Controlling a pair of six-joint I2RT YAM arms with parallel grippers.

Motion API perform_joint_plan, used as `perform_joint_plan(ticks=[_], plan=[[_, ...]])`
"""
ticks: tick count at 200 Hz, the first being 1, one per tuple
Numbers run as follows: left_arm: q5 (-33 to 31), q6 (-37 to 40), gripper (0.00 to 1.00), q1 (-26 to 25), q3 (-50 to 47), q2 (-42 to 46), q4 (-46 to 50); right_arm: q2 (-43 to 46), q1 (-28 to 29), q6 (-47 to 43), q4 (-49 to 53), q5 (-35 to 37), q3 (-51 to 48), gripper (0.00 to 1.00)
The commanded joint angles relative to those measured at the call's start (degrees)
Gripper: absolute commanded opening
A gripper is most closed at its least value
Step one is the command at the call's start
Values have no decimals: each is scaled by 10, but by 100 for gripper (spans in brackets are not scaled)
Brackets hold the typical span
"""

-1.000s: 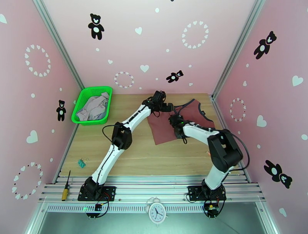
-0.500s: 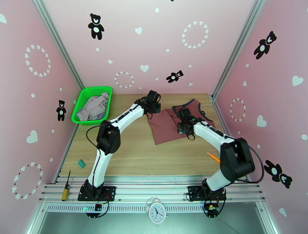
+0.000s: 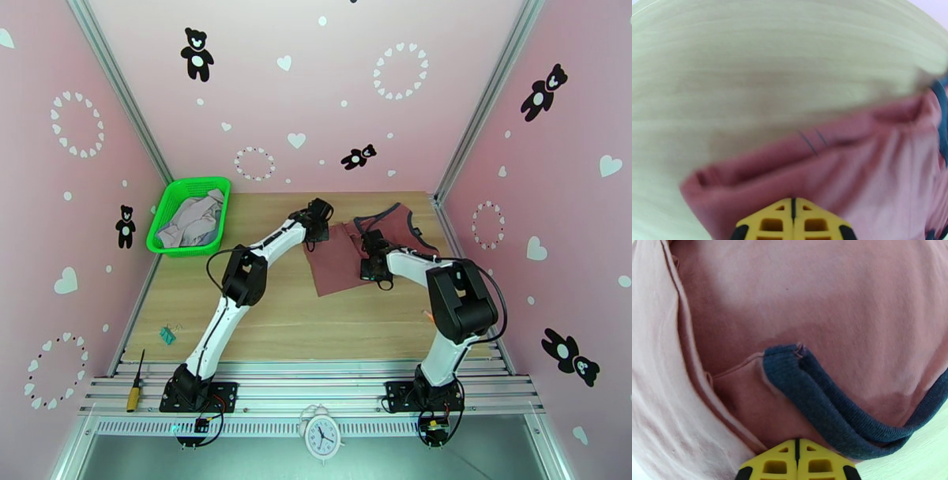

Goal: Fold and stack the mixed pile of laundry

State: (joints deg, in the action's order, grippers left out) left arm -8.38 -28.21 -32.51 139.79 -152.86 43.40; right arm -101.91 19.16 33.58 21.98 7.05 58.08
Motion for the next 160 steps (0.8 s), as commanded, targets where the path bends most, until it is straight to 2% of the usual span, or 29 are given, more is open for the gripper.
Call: perform_joint_plan(ticks=[1, 22, 67, 78, 100, 117, 127, 148, 160], plan=[[15, 23, 0, 19, 89, -51, 45, -5, 34, 53, 6, -74, -34, 0], [46, 30, 0, 30, 144, -84, 48, -36, 87, 92, -21, -96, -30, 0], [87, 35, 2, 54, 138, -78, 9, -109, 207, 153, -26, -108, 57, 0], [97, 34, 8, 62, 142, -53, 1, -120, 222, 151, -12, -105, 89, 0], [86, 47, 27, 71, 157, 11, -7, -117, 227, 122, 38, -79, 153, 0], [51, 72, 49, 73, 158, 81, 2, -91, 224, 86, 91, -41, 193, 0], [35, 85, 58, 72, 150, 124, 16, -70, 220, 63, 116, -29, 210, 2], [7, 85, 61, 72, 71, 216, 50, -23, 201, 14, 154, -19, 230, 12], [-5, 75, 56, 67, -10, 275, 62, -13, 175, -22, 170, -33, 247, 15]])
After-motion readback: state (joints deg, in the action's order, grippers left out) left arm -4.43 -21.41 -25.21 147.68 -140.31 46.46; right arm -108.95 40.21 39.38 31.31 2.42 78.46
